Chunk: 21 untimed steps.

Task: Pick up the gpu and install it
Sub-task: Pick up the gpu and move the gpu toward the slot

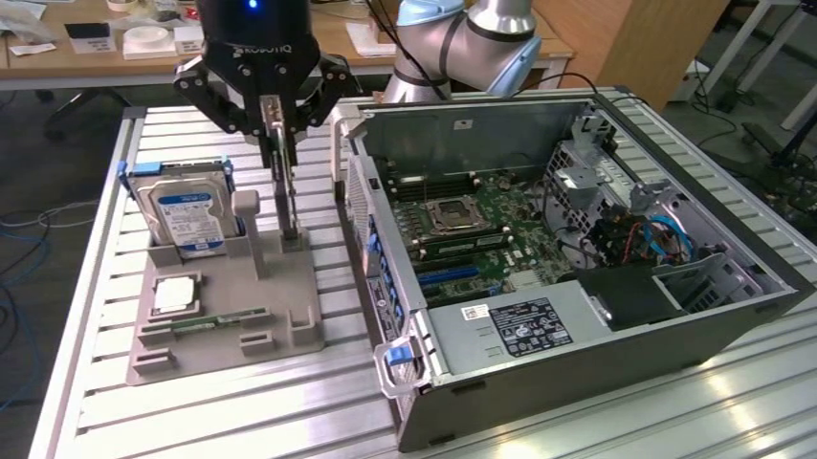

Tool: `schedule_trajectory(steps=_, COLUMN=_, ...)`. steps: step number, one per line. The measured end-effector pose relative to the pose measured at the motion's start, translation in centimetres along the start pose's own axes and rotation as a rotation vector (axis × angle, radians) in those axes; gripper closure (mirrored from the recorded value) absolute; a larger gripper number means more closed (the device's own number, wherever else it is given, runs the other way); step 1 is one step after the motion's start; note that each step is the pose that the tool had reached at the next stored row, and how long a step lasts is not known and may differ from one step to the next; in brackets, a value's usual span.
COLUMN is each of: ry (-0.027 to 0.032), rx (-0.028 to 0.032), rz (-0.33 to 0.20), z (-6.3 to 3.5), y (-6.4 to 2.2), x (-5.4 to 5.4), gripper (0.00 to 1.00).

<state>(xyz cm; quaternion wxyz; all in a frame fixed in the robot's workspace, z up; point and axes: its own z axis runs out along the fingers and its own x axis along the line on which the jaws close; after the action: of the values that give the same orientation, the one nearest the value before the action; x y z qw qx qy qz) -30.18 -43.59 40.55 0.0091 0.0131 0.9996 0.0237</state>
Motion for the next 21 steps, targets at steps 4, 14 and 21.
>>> schedule_trajectory(steps=4, ry=0.0000, rx=0.0000, rz=0.000, z=-0.67, y=0.03, x=0.0, gripper=0.73)
schedule_trajectory(steps=14, ry=-0.0001, rx=-0.0001, rz=0.000, z=-1.33, y=0.06, x=0.0, gripper=0.73)
schedule_trajectory(steps=21, ry=-0.0001, rx=0.0000, rz=0.000, z=-1.61, y=0.08, x=0.0, gripper=0.73)
